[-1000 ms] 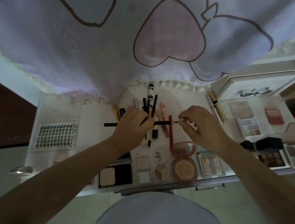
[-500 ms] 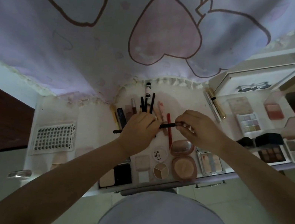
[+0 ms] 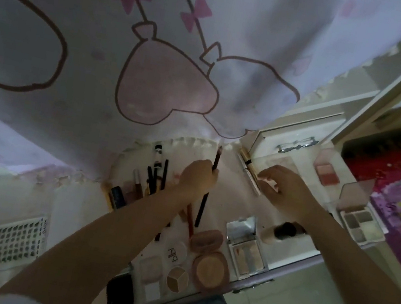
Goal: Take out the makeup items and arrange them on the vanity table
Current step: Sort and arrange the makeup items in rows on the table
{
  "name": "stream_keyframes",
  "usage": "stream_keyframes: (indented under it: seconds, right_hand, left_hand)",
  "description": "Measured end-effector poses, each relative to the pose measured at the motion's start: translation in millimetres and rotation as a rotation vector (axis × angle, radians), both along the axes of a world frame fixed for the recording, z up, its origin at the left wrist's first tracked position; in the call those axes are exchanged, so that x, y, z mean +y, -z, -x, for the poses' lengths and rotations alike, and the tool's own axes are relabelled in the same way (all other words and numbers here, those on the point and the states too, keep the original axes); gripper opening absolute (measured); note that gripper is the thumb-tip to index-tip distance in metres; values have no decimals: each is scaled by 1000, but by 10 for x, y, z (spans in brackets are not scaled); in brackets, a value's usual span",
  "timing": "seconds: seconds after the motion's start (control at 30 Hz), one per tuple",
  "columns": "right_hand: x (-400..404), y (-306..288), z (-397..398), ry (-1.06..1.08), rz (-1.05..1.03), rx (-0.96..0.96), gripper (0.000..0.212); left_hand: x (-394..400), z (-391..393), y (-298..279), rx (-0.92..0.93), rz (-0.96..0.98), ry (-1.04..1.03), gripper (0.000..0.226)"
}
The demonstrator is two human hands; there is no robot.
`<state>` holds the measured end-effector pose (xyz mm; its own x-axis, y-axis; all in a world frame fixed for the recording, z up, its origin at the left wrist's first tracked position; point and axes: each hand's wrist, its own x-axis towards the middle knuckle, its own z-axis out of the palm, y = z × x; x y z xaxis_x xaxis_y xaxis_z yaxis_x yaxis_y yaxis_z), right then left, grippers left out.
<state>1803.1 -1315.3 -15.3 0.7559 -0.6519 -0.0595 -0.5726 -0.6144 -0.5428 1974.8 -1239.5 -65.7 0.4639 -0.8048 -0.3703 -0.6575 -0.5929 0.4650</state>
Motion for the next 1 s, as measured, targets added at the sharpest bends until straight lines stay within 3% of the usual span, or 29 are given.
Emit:
stream_keyframes:
  seconds: [0.13,0.27,0.43,0.6,0.7,0.8,1.0]
  right_hand:
    - [-199,159,75,-46,-36,181,25]
    - [-342,323,53,-67,-58,415,30]
    - [-399,488,-36,-117,-49,602,31]
    - [-369,520,-331,-161,51,687,31]
    - [-206,559,-679,-258,24,698,32]
    - [34,639,-1018,-344,-58,649,37]
    - [516,894,-1389,-154,-364,504,35]
  left_hand:
    - [-455,69,325,231,-153,-119,25]
    - [-645,143,555,285,-174,-219,23]
    - [-687,222,619,355,-138,-257,37]
    - [-248,64,524,146,-62,-135,32]
    - [224,-119,444,-60,60,-179,26]
    - [662,-322,355,-187,10,-232,25]
    - [1325,-438,227,-114,5,-361,22]
